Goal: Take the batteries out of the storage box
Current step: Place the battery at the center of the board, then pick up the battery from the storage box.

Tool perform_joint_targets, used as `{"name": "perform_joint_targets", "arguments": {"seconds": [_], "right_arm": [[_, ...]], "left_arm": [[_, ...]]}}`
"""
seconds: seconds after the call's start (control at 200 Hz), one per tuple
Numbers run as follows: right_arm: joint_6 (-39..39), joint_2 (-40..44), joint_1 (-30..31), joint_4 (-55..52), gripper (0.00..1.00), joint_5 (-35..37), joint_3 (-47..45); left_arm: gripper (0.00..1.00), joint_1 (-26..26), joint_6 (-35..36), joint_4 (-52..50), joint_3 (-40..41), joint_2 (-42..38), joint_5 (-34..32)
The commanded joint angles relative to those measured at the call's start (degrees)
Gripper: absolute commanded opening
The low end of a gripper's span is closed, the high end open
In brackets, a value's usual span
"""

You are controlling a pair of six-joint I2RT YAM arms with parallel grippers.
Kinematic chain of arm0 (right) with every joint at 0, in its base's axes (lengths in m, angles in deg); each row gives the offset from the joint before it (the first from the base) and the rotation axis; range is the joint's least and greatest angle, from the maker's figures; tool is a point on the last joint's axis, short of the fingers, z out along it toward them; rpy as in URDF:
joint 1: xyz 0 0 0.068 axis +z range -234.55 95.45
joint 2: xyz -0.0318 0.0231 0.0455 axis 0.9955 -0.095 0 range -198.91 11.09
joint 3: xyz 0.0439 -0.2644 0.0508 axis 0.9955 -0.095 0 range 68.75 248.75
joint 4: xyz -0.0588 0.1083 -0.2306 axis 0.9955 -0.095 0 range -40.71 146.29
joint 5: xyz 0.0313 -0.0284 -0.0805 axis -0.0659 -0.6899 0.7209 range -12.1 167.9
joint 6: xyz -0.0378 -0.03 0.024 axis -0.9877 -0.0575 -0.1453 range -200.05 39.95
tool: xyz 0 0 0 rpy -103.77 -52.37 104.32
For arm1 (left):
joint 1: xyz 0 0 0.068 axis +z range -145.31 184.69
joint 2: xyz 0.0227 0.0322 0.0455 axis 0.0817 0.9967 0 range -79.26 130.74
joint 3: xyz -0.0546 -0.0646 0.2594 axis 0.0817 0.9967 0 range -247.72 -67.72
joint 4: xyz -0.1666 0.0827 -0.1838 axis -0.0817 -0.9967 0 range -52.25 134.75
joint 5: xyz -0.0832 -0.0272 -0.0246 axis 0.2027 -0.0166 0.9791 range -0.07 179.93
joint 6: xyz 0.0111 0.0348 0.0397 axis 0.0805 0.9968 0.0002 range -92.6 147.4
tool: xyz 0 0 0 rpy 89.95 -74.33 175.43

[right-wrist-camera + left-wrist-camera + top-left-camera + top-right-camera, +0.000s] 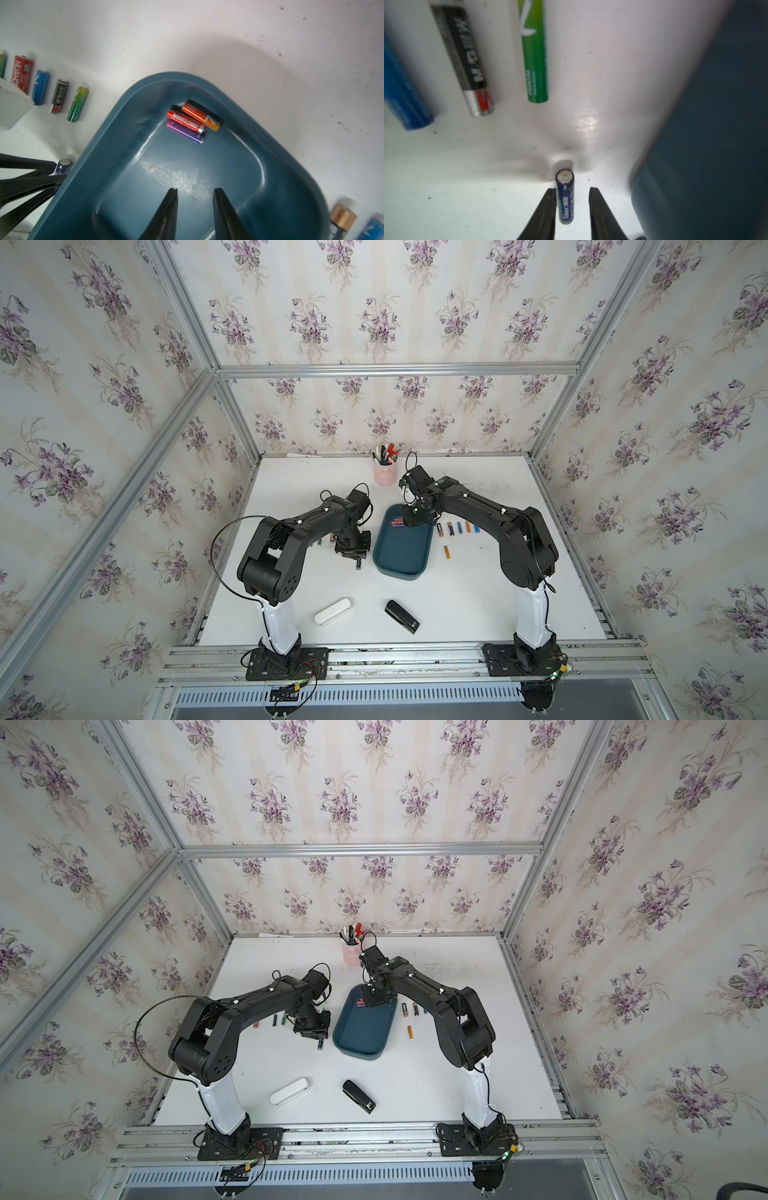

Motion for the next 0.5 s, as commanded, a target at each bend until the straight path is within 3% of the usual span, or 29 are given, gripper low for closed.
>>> {"name": "perform_joint_targets", "arguments": {"seconds": [0.0,0.495], "right_arm": [[-1.41,-1.54,0.61,1.97,0.35,0.27,1.15],[-4.85,-6.56,1.76,4.19,0.36,-0.96,4.16]], "left_arm": [[0.33,-0.01,0.78,-2.30,-1.08,-1.13,-0.80],[0.34,0.78,1.25,-2.73,-0.24,-2.59,-0.51]]}}
